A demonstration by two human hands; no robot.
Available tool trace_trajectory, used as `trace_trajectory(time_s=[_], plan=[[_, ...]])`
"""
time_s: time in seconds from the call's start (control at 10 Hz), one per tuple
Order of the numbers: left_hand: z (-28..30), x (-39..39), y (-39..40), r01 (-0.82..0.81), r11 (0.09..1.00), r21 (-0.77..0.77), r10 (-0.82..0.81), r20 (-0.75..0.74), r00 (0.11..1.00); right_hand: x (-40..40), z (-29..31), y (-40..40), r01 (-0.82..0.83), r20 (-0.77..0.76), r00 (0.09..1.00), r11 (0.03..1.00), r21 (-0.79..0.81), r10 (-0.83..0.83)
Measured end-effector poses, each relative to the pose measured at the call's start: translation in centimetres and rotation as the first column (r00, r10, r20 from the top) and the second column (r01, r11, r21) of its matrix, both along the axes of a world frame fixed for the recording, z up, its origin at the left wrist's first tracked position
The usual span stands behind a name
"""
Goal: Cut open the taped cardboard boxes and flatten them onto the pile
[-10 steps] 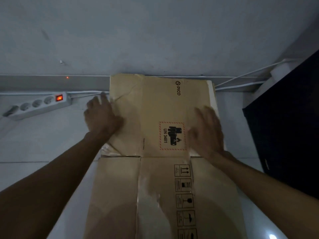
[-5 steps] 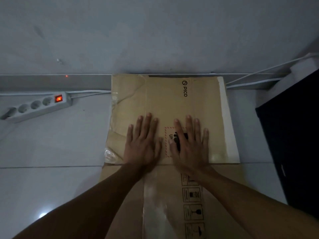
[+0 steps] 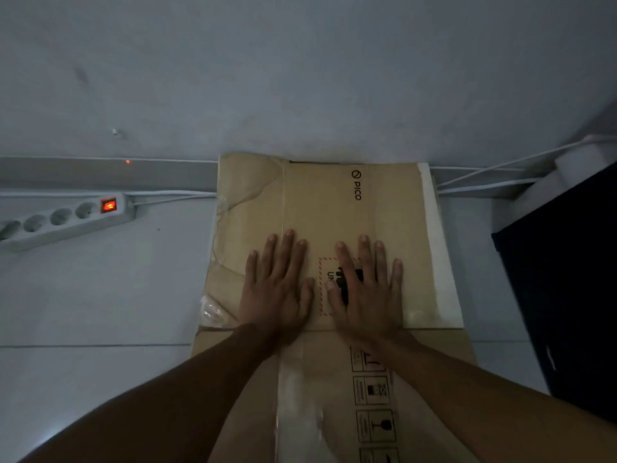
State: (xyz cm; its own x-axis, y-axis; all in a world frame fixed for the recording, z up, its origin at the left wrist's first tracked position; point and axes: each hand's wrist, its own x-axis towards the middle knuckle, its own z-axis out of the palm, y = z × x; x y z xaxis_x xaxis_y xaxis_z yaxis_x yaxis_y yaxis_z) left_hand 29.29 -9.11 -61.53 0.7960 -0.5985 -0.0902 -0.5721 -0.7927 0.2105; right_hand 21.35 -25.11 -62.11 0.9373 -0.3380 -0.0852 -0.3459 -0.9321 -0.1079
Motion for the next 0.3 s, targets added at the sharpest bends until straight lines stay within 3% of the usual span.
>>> trace_trajectory(time_s=[0.2,0.3], plan=[[3.3,1.3,-0.6,0.033,0.993,0.111,-0.012,-0.178,0.984,0.5,2.0,-0.7,-0.003,-0.094,0.995,0.995,0.101,0.013],[6.5,2.0,-0.7,0.055,0.992,0.116,-0.022,-0.265,0.964,0.5,4.3,-1.2,0.005,-0.194,0.980,0.972,0.235,0.042]])
